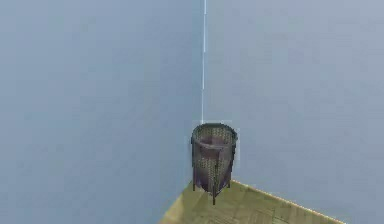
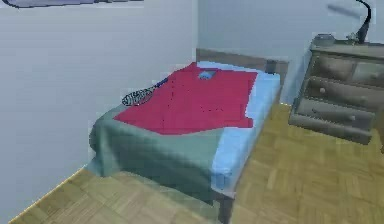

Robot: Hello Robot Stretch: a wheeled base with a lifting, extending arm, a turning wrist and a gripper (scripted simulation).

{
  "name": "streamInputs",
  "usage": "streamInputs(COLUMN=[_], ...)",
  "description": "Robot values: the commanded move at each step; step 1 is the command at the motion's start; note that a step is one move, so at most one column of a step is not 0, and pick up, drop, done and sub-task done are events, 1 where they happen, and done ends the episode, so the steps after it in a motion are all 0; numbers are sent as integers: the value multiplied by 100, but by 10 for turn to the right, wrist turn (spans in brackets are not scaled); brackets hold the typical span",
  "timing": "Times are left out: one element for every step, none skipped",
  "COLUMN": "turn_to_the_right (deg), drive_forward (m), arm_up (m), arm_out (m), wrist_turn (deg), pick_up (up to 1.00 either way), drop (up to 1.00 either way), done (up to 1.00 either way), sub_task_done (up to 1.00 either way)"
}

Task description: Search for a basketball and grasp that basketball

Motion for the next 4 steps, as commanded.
streamInputs(turn_to_the_right=[450,450,450,0], drive_forward=[0,0,0,100], arm_up=[0,0,0,0], arm_out=[0,0,0,0], wrist_turn=[0,0,0,0], pick_up=[0,0,0,0], drop=[0,0,0,0], done=[0,0,0,0], sub_task_done=[0,0,0,0])
